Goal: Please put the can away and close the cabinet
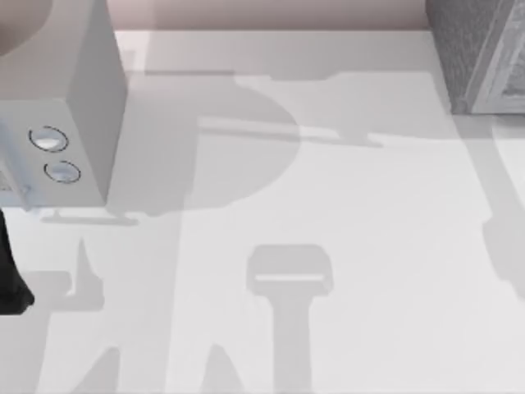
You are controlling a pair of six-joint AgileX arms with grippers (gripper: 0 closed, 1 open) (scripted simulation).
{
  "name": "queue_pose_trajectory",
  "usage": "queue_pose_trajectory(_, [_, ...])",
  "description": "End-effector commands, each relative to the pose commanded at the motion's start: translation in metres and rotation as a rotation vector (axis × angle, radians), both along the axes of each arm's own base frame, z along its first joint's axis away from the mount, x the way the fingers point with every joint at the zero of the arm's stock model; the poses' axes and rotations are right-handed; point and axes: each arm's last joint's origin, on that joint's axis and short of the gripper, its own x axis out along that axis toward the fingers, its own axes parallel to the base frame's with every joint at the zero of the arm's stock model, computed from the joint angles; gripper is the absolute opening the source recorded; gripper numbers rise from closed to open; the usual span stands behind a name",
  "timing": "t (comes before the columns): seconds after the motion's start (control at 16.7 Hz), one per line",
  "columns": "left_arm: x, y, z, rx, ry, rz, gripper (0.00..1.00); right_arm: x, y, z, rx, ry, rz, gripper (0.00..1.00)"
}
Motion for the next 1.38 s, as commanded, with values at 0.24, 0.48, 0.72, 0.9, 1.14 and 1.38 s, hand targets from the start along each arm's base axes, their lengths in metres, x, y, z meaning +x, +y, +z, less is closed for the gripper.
queue_pose_trajectory(0.24, [0.000,0.000,0.000,0.000,0.000,0.000,1.00,0.000,0.000,0.000,0.000,0.000,0.000,0.53])
queue_pose_trajectory(0.48, [0.000,0.000,0.000,0.000,0.000,0.000,1.00,0.000,0.000,0.000,0.000,0.000,0.000,0.83])
queue_pose_trajectory(0.72, [0.000,0.000,0.000,0.000,0.000,0.000,1.00,0.000,0.000,0.000,0.000,0.000,0.000,1.00])
queue_pose_trajectory(0.9, [0.000,0.000,0.000,0.000,0.000,0.000,1.00,0.000,0.000,0.000,0.000,0.000,0.000,1.00])
queue_pose_trajectory(1.14, [0.000,0.000,0.000,0.000,0.000,0.000,1.00,0.000,0.001,0.000,0.000,0.000,0.002,1.00])
queue_pose_trajectory(1.38, [0.000,0.000,0.000,0.000,0.000,0.000,1.00,-0.013,-0.001,0.010,-0.006,-0.033,0.011,1.00])
